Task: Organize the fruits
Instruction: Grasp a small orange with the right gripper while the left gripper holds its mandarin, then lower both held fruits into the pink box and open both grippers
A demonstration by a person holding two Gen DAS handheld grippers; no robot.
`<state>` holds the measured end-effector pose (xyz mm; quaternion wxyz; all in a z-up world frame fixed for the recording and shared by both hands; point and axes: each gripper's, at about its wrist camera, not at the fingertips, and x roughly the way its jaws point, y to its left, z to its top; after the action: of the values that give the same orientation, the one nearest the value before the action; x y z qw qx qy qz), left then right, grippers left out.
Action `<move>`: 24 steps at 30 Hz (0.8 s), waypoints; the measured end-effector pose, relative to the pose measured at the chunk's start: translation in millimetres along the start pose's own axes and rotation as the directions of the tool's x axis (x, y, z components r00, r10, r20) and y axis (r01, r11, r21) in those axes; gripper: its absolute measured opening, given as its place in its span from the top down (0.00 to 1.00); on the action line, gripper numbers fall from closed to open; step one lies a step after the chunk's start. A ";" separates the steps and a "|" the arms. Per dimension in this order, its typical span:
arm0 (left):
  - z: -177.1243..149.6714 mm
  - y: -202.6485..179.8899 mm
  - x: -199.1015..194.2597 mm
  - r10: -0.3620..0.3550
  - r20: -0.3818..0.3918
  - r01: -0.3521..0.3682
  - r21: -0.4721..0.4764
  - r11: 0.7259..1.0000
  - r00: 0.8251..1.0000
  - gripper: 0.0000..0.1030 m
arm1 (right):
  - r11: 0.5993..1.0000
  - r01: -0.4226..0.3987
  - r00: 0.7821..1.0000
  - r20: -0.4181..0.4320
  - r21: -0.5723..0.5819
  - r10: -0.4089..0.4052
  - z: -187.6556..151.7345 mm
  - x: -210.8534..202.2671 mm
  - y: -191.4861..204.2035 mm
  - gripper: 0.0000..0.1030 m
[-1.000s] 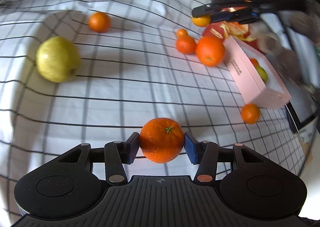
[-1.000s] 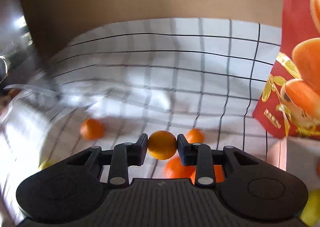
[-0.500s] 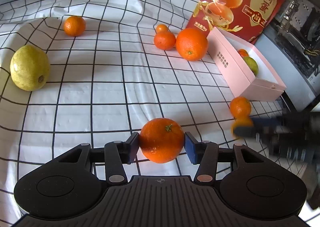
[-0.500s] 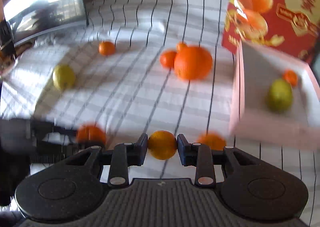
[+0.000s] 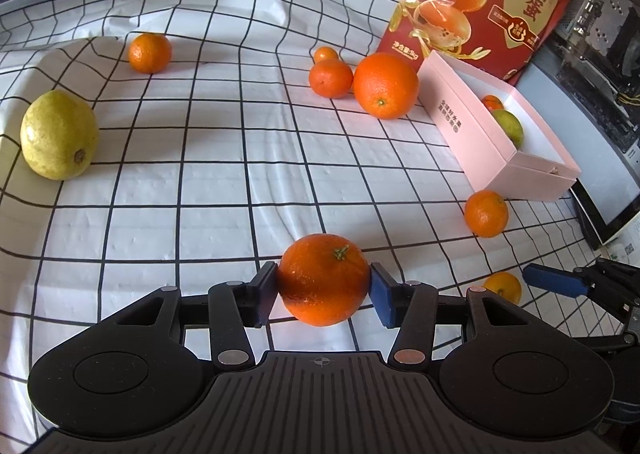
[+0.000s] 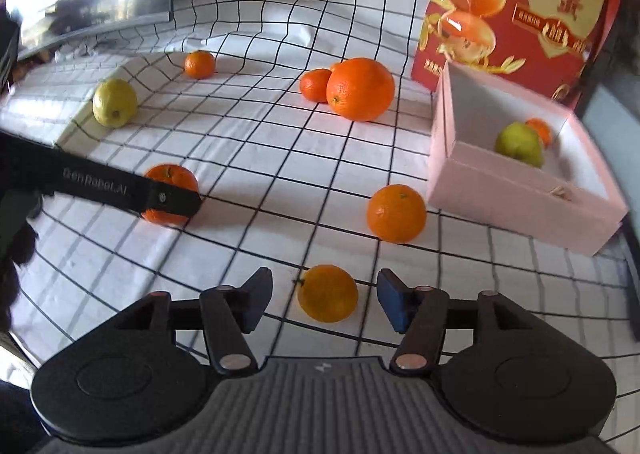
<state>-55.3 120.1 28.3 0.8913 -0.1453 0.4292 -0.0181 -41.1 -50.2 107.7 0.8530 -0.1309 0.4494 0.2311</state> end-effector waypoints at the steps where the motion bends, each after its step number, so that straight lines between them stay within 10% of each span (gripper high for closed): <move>1: -0.4 -0.4 -0.2 0.002 0.001 -0.002 0.000 1.000 1.000 0.47 | 1.000 0.006 1.000 0.000 -0.004 -0.006 -0.9 -0.3 -0.1 0.44; 9: -1.9 -3.5 -0.7 0.016 0.002 -0.016 0.023 1.000 1.000 0.47 | 1.000 -0.001 1.000 -0.016 0.025 0.001 -2.3 6.3 -2.6 0.46; 14: -1.7 -3.6 -0.4 0.017 0.001 -0.017 0.024 1.000 1.000 0.47 | 1.000 -0.005 1.000 -0.029 0.015 0.006 -1.6 9.3 -0.6 0.68; 24: -1.3 -4.3 1.0 0.035 0.000 -0.035 0.042 0.999 0.999 0.47 | 0.999 -0.002 0.999 -0.033 0.051 0.003 -2.5 6.9 -10.0 0.68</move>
<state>-55.3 115.4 27.9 0.8942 -0.1189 0.4314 -0.0118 -34.3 -57.9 100.8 0.8481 -0.1124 0.4694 0.2185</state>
